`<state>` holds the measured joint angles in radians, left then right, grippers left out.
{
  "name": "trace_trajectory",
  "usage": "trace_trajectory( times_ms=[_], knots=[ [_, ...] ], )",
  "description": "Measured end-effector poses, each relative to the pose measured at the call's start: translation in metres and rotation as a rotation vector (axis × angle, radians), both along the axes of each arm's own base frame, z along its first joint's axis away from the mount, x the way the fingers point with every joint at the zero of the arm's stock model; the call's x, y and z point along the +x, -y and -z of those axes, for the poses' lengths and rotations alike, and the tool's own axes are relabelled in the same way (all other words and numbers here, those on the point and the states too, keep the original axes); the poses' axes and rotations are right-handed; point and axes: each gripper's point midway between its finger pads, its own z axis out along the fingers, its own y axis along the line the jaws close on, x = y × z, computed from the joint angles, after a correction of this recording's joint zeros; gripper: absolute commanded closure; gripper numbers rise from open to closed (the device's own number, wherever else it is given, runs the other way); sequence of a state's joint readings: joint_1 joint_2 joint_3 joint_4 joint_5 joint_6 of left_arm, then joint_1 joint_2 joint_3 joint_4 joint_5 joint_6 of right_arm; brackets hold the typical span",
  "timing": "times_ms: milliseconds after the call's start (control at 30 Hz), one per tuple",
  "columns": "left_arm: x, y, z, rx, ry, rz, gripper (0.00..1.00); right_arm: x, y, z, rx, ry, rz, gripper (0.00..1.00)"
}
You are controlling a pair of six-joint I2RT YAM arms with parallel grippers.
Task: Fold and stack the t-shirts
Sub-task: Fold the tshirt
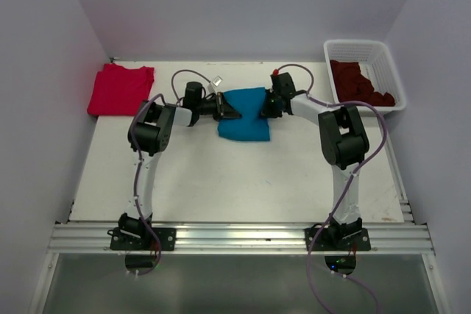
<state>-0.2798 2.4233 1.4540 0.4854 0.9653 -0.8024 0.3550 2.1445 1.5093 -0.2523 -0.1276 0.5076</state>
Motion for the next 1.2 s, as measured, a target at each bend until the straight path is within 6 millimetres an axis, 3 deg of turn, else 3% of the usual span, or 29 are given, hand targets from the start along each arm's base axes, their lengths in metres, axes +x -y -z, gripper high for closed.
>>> trace_trajectory(
  times_ms=[133, 267, 367, 533, 700, 833, 1033, 1200],
  knots=[
    [-0.002, -0.002, -0.002, 0.022, -0.004, 0.003, 1.00, -0.012, 0.002, -0.002, 0.009, 0.007, -0.018, 1.00],
    [-0.003, -0.010, -0.006, 0.083, -0.019, -0.005, 1.00, -0.040, 0.012, -0.009, -0.005, -0.010, -0.037, 1.00],
    [0.002, -0.023, -0.012, 0.121, -0.019, -0.023, 1.00, -0.057, 0.019, -0.027, -0.005, 0.009, -0.044, 1.00],
    [0.026, -0.064, -0.034, 0.178, 0.018, -0.097, 1.00, -0.072, 0.023, -0.082, 0.028, 0.116, -0.051, 1.00],
    [0.043, -0.102, -0.047, 0.241, 0.040, -0.157, 1.00, -0.089, 0.030, -0.107, 0.046, 0.172, -0.049, 1.00],
    [0.050, -0.123, -0.054, 0.290, 0.037, -0.174, 1.00, -0.100, 0.034, -0.100, 0.039, 0.157, -0.051, 1.00],
    [0.074, -0.156, -0.086, 0.348, 0.090, -0.216, 1.00, -0.121, 0.041, -0.079, 0.023, 0.101, -0.054, 1.00],
    [0.097, -0.202, -0.113, 0.399, 0.127, -0.287, 1.00, -0.135, 0.046, -0.068, 0.015, 0.074, -0.056, 1.00]
  ],
)
